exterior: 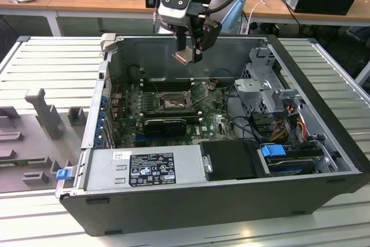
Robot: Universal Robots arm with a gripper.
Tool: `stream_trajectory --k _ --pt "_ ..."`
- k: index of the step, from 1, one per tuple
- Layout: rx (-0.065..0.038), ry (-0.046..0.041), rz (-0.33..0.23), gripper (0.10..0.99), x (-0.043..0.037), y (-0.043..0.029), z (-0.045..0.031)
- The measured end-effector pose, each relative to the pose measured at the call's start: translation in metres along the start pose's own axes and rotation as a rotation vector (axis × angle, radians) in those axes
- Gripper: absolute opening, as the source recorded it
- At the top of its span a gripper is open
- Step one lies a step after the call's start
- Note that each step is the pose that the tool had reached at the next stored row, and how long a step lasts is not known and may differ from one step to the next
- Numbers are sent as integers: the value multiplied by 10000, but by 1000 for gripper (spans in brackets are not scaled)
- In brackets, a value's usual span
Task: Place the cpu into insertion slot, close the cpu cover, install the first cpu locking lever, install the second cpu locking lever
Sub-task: 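Place the cpu into insertion slot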
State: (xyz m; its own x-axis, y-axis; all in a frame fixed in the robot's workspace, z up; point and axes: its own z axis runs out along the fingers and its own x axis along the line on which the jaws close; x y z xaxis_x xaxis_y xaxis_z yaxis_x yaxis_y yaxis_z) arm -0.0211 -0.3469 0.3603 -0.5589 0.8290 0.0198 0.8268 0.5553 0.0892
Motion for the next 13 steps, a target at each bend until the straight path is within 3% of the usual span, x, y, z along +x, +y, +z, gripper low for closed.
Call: stream_trajectory --k 13 --pt "-14 -64 714 529 0 0 0"
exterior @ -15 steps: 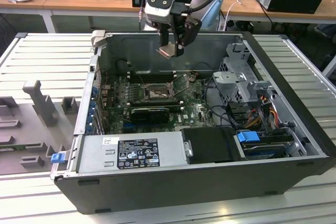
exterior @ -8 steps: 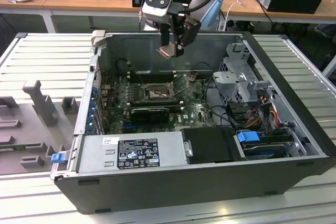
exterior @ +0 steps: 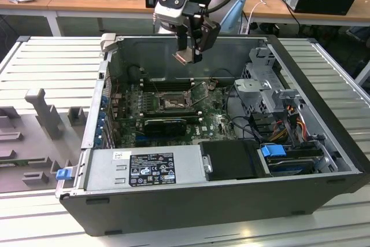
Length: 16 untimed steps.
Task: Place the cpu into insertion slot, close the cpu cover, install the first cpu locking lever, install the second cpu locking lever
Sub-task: 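Place the cpu into insertion slot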
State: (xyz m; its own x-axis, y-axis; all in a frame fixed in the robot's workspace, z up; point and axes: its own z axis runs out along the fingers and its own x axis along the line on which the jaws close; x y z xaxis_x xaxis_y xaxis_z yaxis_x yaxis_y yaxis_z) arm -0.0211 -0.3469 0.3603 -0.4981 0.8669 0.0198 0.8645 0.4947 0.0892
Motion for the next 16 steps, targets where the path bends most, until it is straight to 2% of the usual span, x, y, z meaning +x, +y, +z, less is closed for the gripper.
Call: stream_trajectory --k 16 --pt "-15 -65 727 529 0 0 1"
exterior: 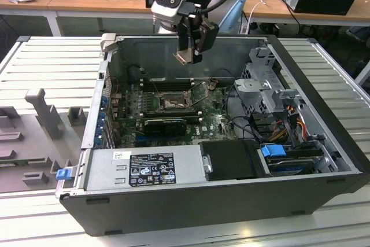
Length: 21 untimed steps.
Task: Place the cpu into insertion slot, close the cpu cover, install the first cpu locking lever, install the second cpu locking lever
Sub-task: 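Place the cpu into insertion slot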
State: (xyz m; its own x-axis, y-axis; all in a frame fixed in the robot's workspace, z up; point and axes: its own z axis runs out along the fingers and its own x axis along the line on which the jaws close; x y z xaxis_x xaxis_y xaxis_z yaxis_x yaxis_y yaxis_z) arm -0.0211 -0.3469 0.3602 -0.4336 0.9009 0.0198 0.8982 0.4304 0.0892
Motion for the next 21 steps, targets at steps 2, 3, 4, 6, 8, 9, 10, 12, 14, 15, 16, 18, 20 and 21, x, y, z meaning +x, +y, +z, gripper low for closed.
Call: stream_trajectory --k 2,3,4,6,8,9,10,12,14,15,16,18,20,21 --pt "-3 -12 136 529 0 0 0" --pt "-4 -16 180 529 0 0 1" --pt "-5 -24 261 529 0 0 1" --pt "-6 -32 358 529 0 0 1" --pt "-9 -43 472 529 0 0 1" --pt "-11 -50 557 529 0 0 1" --pt "-13 -58 652 529 0 0 2" --pt "-17 -75 841 529 0 0 3" --pt "-19 -89 992 529 0 0 4" --pt "-22 -95 1068 529 0 -1 4" --pt "-22 -102 1140 529 0 0 4" --pt "-28 -127 1420 529 0 -1 6" --pt "-32 -146 1637 529 0 -1 8" --pt "-33 -154 1713 529 0 -1 8"
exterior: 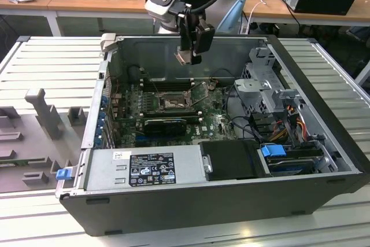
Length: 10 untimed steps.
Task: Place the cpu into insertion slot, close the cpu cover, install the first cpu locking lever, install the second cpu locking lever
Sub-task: 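Place the cpu into insertion slot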
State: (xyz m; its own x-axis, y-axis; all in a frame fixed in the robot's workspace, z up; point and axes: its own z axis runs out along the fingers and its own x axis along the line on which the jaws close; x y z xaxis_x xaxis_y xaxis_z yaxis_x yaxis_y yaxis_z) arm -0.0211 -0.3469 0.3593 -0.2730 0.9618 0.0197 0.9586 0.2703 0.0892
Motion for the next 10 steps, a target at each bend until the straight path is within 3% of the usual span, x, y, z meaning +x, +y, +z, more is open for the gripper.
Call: stream_trajectory --k 10 --pt "-22 -102 1131 529 0 0 6"
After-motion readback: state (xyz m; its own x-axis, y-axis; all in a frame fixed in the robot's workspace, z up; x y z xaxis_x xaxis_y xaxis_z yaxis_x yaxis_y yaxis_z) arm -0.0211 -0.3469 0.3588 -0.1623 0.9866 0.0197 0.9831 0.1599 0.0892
